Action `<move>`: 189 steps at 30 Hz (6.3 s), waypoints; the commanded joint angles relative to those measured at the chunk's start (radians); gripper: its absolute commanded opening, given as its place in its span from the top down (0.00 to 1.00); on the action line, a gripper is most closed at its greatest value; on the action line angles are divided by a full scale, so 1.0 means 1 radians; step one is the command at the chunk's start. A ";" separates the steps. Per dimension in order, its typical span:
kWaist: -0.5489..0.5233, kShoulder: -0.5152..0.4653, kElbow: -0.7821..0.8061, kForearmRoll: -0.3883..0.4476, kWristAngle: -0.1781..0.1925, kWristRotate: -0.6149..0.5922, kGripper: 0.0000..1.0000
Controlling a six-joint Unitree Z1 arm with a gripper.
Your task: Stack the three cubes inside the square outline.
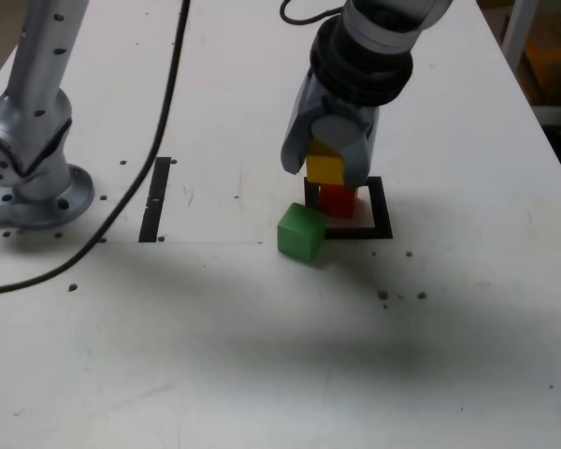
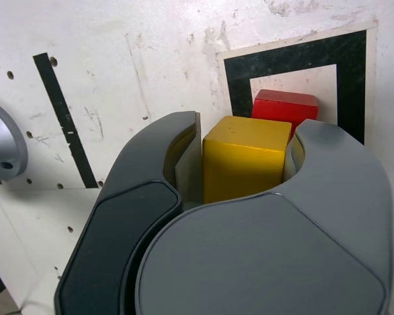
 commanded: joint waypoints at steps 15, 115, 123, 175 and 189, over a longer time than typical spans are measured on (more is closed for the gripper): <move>-0.001 0.018 -0.012 -0.012 0.018 -0.013 0.67; -0.176 -0.002 0.258 -0.219 -0.070 0.124 0.14; -0.176 -0.007 0.265 -0.235 -0.062 0.122 0.30; -0.124 -0.234 -0.023 0.139 0.037 0.085 0.79; -0.080 -0.054 -0.196 0.186 0.021 0.110 0.79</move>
